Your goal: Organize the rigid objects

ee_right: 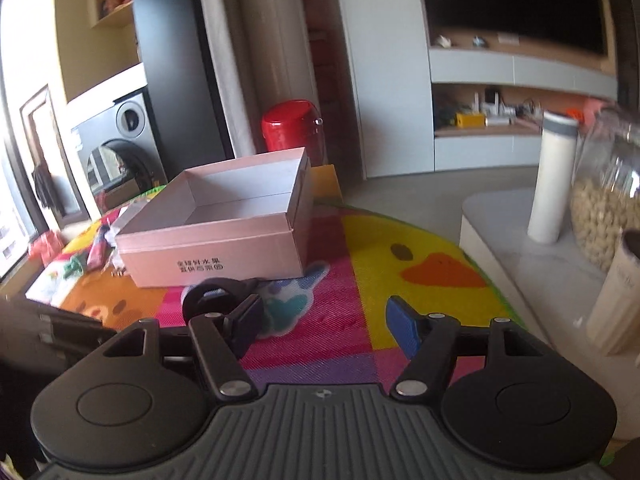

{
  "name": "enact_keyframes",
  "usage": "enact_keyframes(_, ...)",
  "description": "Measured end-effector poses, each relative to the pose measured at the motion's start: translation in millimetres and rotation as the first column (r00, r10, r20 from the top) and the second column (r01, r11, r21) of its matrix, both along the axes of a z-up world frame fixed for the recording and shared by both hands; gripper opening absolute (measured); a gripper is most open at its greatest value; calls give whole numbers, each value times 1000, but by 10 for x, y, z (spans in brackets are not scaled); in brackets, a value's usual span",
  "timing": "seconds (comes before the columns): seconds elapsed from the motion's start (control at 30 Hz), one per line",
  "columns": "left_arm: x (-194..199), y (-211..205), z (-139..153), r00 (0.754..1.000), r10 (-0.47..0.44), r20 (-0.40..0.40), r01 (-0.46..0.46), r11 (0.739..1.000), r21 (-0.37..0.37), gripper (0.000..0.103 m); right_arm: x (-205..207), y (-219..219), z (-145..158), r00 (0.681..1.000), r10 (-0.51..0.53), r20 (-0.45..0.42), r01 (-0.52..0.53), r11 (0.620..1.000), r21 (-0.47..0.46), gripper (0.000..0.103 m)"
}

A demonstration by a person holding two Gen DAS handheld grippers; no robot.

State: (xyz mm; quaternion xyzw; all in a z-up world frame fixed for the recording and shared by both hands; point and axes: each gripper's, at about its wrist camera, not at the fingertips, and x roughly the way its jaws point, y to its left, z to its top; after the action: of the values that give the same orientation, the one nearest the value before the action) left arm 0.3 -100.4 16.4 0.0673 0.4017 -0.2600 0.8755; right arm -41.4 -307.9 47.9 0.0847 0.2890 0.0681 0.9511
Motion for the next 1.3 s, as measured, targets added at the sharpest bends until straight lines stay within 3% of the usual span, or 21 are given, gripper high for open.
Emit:
enact_keyframes(0.1, -109, 97, -2, 999, -19, 32, 18, 999, 43, 25, 39, 71, 7, 999, 47, -1, -47, 998, 31, 73)
enact_keyframes(0.2, -227, 278, -5, 997, -9, 75, 2, 995, 96, 25, 112, 300, -3, 993, 122, 0, -122, 993, -8, 80)
enact_keyframes(0.33, -321, 589, 6, 998, 21, 67, -25, 998, 62, 25, 282, 649, -96, 979, 203, -29, -205, 974, -96, 80)
enact_keyframes(0.43, -331, 741, 8, 997, 43, 62, -45, 999, 24, 25, 433, 823, -180, 976, 206, -69, -214, 967, -140, 80)
enact_keyframes(0.5, -341, 793, 12, 997, 48, 61, -48, 999, 3, 25, 462, 889, -205, 973, 216, -87, -228, 959, -168, 68)
enact_keyframes(0.53, -350, 803, 13, 997, 47, 64, -47, 999, -1, 25, 455, 914, -201, 969, 225, -102, -241, 952, -186, 48)
enact_keyframes(0.77, -506, 818, 105, 993, -5, 117, 7, 1000, -13, 24, -40, 826, 115, 958, 283, -48, -285, 922, -262, 47)
enact_keyframes(0.97, -461, 875, 590, 976, -28, 216, 44, 997, -67, 25, -230, 643, 578, 964, 260, 60, -236, 936, -262, 47)
enact_keyframes(1.1, -129, 836, 1311, 913, -17, 407, 52, 996, -76, 25, 9, 626, 979, 953, 239, 187, -185, 946, -266, 47)
enact_keyframes(1.17, 160, 838, 1622, 891, 10, 453, 61, 988, -141, 25, 247, 674, 1145, 946, 224, 236, -159, 951, -265, 47)
enact_keyframes(1.23, 535, 898, 1756, 909, 53, 413, 60, 965, -255, 26, 511, 715, 1228, 942, 207, 264, -140, 958, -251, 49)
enact_keyframes(1.3, 839, 984, 1678, 936, 92, 341, 24, 946, -322, 26, 730, 765, 1193, 952, 179, 248, -115, 960, -254, 60)
